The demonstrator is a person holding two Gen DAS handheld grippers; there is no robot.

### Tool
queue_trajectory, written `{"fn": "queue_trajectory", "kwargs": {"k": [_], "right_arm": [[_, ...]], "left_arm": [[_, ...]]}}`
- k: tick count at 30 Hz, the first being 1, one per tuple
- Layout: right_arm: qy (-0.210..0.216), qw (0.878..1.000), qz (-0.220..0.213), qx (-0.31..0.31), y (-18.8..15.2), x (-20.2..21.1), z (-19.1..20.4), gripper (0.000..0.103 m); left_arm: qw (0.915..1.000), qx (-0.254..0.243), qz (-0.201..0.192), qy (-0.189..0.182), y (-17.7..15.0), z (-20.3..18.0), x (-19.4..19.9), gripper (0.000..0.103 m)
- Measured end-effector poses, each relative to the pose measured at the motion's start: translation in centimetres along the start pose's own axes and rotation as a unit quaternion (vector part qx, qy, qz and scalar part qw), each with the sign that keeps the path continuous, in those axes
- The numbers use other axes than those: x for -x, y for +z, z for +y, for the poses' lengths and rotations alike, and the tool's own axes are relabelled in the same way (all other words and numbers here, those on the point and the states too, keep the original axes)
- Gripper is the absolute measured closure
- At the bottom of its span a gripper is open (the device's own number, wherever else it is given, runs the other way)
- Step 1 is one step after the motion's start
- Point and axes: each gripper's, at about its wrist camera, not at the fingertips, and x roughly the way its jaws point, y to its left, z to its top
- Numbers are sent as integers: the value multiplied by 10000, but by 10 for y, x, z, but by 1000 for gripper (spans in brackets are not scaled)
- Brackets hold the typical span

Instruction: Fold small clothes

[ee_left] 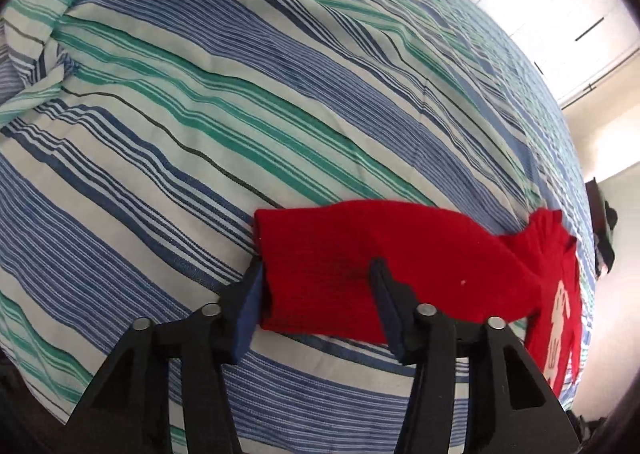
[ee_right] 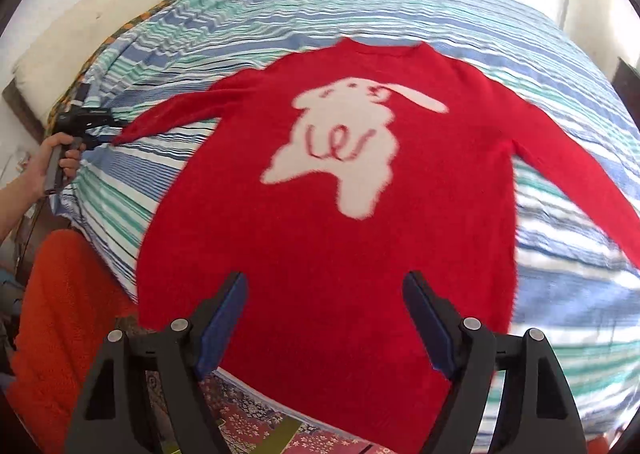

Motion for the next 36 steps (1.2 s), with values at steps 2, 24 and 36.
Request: {"fn": "queue_trajectory", "kwargs": {"k": [2,24,36], "right_arm": [[381,9980,-117,490,37,-15,29,26],[683,8510,1503,4985,274,-279,183,101],[36,9391,886,3320,294,-288,162,64]], "left_arm": [[9998,108,141,15,-2,3,-7,98],[9993,63,-109,-360,-32,22,17,98],[9992,61,-169,354,-24,21,18,77]]}}
